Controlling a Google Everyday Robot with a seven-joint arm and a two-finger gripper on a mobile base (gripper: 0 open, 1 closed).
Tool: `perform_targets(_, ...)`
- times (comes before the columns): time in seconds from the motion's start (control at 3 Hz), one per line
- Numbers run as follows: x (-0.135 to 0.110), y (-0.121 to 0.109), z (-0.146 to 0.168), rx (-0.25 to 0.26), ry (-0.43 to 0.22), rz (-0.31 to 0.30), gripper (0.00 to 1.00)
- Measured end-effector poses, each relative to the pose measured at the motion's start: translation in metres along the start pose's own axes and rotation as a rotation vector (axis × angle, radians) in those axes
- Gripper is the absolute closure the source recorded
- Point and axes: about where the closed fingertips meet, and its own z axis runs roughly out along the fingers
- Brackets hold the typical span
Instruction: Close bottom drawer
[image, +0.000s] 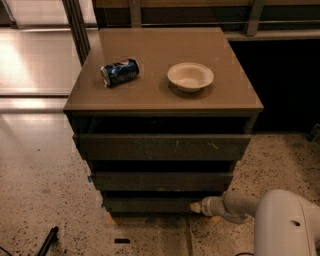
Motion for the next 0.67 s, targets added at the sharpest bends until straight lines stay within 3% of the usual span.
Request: perform_targets(0.67,0.0019,0.0017,-0.0021,0.003,-0.004,0.001,1.00)
